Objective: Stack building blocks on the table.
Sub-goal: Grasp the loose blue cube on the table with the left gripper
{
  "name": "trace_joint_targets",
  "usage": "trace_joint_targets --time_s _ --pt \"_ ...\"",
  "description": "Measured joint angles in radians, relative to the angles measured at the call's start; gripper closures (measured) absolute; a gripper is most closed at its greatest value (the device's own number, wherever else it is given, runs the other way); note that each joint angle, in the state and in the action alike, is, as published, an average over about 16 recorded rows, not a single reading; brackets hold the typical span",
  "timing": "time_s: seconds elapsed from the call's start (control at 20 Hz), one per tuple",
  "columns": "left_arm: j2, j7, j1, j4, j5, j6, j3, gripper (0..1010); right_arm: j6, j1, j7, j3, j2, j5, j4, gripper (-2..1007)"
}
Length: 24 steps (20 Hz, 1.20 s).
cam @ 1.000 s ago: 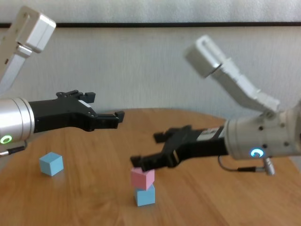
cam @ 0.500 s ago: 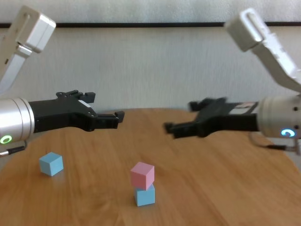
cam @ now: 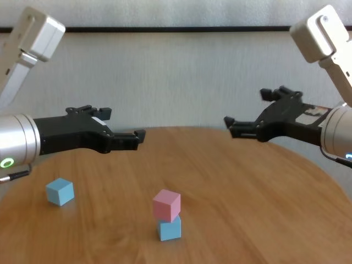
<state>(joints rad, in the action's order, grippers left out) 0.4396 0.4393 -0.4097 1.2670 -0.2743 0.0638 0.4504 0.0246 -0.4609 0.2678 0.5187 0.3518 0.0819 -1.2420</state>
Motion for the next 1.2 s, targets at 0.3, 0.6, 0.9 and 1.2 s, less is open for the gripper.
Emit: trace_joint_targets --time_s 0.3,0.6,0.9,1.2 --pt "0.0 0.0 0.0 0.0 0.0 0.0 0.0 7 0.059 0.02 -0.066 -0.027 -0.015 -0.039 0.011 4" --pt "0.0 0.002 0.0 0.0 0.0 0.0 0.0 7 0.078 0.022 -0.076 -0.04 -0.023 -0.046 0.025 4" --pt "0.003 0.015 0.008 0.005 -0.014 -0.019 -0.009 7 0.076 0.021 -0.075 -0.04 -0.023 -0.041 0.027 4" --pt "0.008 0.023 0.028 0.021 -0.033 -0.069 -0.03 7 0.071 0.02 -0.078 -0.038 -0.023 -0.04 0.026 4"
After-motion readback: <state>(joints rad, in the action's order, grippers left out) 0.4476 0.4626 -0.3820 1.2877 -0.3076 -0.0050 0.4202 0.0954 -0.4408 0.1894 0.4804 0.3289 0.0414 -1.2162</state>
